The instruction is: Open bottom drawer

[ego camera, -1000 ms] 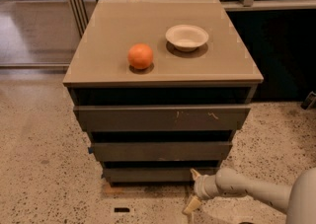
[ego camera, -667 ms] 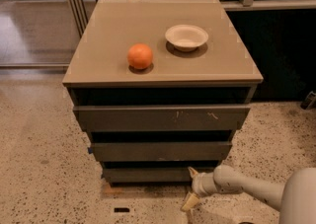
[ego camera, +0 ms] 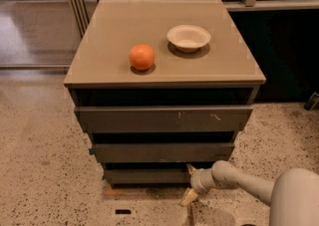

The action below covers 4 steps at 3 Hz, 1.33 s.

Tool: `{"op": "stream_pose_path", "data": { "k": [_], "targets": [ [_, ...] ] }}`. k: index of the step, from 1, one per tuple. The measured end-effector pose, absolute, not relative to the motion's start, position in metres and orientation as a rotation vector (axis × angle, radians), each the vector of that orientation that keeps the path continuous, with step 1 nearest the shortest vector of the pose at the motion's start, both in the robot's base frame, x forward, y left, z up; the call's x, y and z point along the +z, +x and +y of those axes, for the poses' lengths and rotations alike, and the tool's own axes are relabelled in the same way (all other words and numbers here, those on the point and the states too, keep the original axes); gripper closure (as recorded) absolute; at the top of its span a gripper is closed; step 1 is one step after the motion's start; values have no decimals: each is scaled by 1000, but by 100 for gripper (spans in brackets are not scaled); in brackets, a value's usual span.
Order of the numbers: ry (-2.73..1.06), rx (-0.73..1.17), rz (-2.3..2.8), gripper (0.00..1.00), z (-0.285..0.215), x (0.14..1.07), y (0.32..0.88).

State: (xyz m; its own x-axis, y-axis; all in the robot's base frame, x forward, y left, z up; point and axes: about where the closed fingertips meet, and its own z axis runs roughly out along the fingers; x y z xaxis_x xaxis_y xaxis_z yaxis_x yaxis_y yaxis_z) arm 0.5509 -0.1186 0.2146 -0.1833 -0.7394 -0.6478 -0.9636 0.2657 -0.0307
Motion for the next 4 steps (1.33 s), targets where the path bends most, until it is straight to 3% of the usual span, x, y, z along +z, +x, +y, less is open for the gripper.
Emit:
{"op": "stream_pose_path", "data": {
  "k": [4],
  "targets": [
    [-1681, 434, 2055, 0, -97, 181, 579]
  ]
}}
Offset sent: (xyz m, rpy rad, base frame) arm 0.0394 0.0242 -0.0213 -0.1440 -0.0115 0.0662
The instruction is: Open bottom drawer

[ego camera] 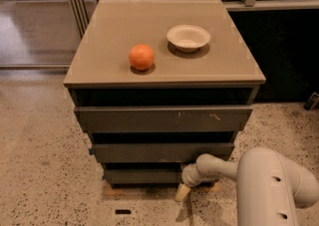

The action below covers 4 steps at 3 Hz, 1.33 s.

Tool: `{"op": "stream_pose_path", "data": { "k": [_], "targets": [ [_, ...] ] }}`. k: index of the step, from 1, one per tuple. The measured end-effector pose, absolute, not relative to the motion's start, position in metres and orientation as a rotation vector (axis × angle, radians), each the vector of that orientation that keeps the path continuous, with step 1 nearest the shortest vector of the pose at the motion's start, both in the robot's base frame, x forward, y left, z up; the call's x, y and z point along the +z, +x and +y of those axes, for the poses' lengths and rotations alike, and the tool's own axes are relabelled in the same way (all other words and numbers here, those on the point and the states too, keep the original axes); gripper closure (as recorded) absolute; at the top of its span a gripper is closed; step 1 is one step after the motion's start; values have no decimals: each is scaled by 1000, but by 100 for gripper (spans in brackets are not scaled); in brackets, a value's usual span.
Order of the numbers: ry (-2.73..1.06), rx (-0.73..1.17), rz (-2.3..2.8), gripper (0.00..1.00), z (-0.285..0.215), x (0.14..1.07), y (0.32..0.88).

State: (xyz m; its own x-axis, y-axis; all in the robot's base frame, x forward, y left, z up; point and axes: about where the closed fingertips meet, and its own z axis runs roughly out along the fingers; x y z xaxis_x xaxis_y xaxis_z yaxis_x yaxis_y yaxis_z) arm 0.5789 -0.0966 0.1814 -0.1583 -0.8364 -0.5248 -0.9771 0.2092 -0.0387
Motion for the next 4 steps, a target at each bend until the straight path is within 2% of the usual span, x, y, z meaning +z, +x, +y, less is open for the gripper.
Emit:
{"op": "stream_pose_path", "data": {
  "k": [4],
  "targets": [
    [-1662, 585, 2125, 0, -94, 170, 554]
  ]
}}
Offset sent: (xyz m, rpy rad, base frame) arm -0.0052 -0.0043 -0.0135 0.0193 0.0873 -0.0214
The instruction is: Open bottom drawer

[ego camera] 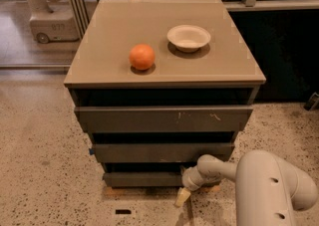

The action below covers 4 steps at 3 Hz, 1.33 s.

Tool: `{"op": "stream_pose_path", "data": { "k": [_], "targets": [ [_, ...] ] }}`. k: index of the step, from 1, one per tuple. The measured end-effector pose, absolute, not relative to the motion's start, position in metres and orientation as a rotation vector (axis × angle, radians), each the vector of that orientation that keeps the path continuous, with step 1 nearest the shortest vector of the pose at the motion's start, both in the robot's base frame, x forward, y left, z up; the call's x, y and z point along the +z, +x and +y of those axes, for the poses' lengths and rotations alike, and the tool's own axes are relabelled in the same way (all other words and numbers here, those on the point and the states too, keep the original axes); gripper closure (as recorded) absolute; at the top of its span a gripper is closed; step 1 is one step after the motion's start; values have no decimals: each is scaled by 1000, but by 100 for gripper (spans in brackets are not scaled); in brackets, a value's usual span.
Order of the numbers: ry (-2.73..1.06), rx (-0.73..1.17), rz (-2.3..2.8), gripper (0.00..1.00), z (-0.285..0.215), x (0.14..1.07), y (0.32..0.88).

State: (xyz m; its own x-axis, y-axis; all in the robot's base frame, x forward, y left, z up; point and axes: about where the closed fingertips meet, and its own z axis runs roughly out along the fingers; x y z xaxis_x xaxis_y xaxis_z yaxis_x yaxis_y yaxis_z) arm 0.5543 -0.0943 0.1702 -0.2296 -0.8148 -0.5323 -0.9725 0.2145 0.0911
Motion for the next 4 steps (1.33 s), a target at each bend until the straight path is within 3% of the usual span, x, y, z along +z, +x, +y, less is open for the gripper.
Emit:
{"op": "stream_pose_path", "data": {
  "k": [1, 4],
  "targets": [
    [-1662, 586, 2125, 0, -94, 173, 554],
    [-1612, 823, 2160, 0, -99, 192, 466]
  ]
}}
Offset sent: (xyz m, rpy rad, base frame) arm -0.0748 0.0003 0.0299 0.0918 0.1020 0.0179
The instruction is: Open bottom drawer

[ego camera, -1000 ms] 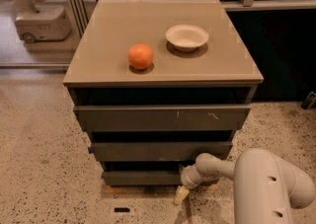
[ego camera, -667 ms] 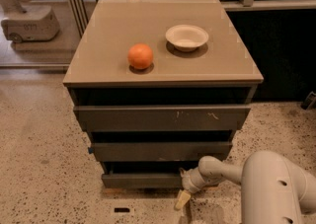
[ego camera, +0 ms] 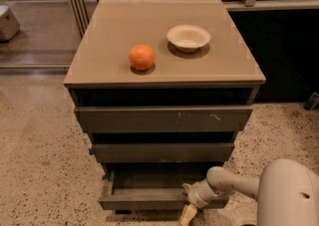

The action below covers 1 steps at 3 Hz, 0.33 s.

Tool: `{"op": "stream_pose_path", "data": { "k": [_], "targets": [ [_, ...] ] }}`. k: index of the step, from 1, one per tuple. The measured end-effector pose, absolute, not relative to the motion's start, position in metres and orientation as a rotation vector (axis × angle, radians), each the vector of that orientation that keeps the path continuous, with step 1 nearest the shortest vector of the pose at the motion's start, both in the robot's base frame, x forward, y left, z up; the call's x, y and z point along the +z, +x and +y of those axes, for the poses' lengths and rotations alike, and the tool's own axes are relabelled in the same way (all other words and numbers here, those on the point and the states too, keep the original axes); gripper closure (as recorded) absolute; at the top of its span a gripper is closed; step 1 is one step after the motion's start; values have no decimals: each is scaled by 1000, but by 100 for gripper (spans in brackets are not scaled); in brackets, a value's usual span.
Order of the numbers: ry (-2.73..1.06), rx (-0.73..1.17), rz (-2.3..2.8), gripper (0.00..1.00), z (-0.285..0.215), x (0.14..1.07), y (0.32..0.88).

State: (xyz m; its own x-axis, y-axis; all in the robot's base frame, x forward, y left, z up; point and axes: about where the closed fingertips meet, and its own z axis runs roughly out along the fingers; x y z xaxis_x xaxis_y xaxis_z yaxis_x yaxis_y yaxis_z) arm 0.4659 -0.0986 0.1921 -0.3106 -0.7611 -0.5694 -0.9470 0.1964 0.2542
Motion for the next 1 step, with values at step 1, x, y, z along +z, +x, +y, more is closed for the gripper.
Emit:
{"op": "stream_pose_path", "data": {
  "k": [1],
  "targets": [
    [-1612, 823, 2160, 0, -99, 192, 466]
  ]
}}
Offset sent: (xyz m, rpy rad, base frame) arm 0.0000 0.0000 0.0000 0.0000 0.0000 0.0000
